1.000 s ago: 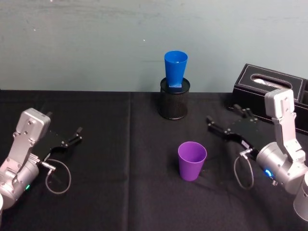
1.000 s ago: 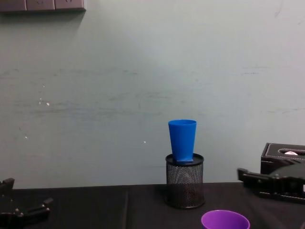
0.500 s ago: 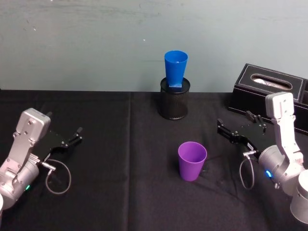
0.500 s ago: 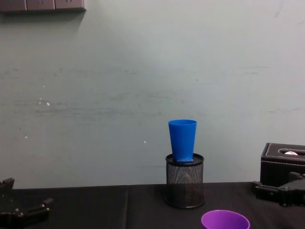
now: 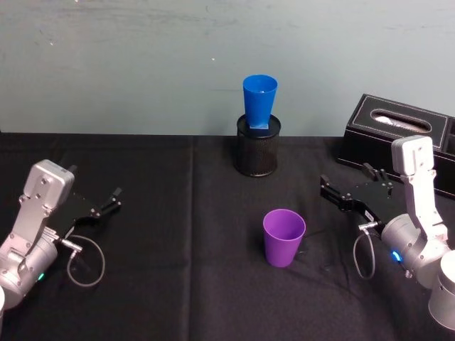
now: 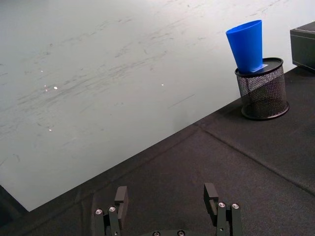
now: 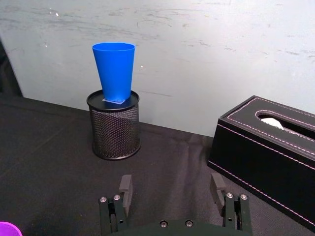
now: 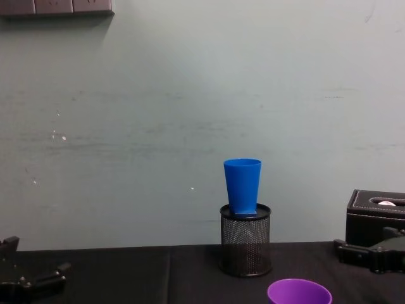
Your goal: Pick up one cup with a gripper and tap it against the other cup.
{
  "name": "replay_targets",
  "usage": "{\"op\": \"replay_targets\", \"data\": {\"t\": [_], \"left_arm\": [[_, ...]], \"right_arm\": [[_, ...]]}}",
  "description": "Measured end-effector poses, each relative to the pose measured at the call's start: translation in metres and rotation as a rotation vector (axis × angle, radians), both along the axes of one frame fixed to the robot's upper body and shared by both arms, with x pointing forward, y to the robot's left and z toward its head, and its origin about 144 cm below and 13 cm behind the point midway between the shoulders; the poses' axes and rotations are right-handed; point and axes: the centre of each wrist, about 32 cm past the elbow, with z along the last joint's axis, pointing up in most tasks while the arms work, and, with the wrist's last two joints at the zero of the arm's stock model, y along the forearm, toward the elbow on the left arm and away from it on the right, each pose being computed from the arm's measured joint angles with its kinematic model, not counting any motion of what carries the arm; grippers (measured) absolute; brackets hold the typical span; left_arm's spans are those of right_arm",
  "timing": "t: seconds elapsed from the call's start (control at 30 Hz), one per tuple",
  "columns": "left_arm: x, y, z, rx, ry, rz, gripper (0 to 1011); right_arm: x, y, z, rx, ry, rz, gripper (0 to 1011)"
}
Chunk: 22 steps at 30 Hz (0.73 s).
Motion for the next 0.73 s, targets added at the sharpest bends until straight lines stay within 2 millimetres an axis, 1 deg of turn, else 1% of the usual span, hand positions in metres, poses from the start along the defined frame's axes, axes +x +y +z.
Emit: {"op": "replay_targets", "data": {"t": [0.73], "left_arm": [[0.0,0.0,0.0,0.0,0.0,0.0,1011]], "right_arm": [[-0.0004,0.0003,0.0002,-0.001,-0.003,0.0,1000]]}}
